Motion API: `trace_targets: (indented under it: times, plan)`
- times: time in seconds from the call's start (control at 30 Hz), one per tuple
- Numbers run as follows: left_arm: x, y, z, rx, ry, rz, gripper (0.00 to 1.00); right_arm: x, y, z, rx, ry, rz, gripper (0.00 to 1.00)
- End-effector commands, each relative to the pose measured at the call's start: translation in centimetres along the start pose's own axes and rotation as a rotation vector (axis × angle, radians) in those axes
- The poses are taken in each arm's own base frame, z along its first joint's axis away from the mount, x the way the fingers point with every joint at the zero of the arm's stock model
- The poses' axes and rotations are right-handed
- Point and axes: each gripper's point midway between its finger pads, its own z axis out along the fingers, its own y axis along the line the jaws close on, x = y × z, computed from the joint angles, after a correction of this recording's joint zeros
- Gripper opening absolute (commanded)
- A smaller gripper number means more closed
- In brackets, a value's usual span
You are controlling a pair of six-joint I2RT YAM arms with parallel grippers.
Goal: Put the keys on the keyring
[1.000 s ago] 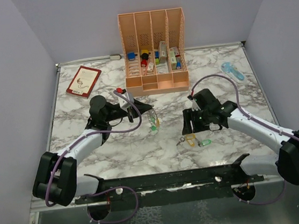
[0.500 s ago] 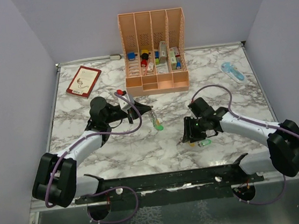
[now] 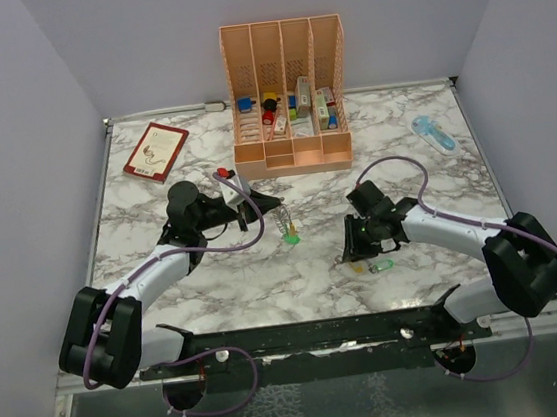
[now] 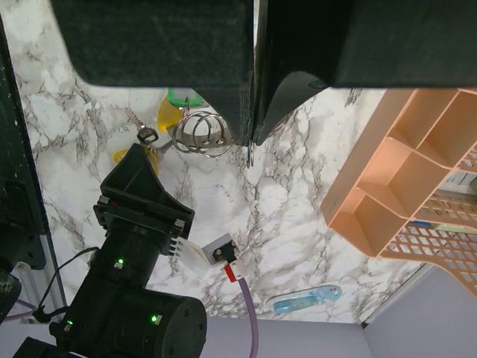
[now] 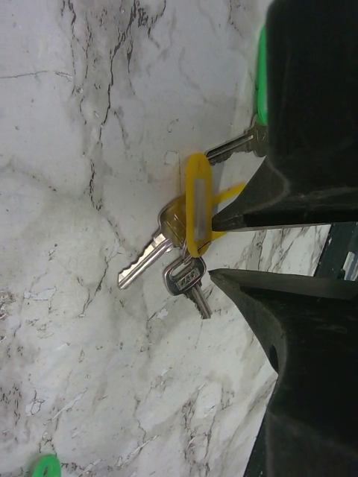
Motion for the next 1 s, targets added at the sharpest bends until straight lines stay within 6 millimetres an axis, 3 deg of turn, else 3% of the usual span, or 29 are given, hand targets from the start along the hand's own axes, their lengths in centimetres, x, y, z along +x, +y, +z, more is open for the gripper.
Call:
trace_targets:
  times: [0.0,0.37,0.57,0.8,0.97]
  plan:
    - [-1.1,0.4,-0.2,-0.025,-0.026,0.055,0.0,-1.7,0.6,0.2,-0.003,-0.067,-0.011,0.27]
    - [-1.1,0.5,-0.3,-0.035,-0.025,0.059,0.0,-2.1,0.6,1.1,0.005,-0.061,-0.019,0.19]
    - [-1.1,0.5,-0.3,-0.037,-0.026,0.062,0.0,-2.2,0.6,0.8,0.009,-0.074,-0.019,0.06]
    - [-1.2,0.6,-0.3,-0.042,-0.029,0.067,0.0,-2.8,0.9,-0.4,-0.001,-0.104,-0.042,0.02]
    - [-1.3,0.8,-0.2,-0.034,-0.024,0.079,0.0,-3.0,2.1,-2.6,-0.07,-0.133,-0.125,0.02]
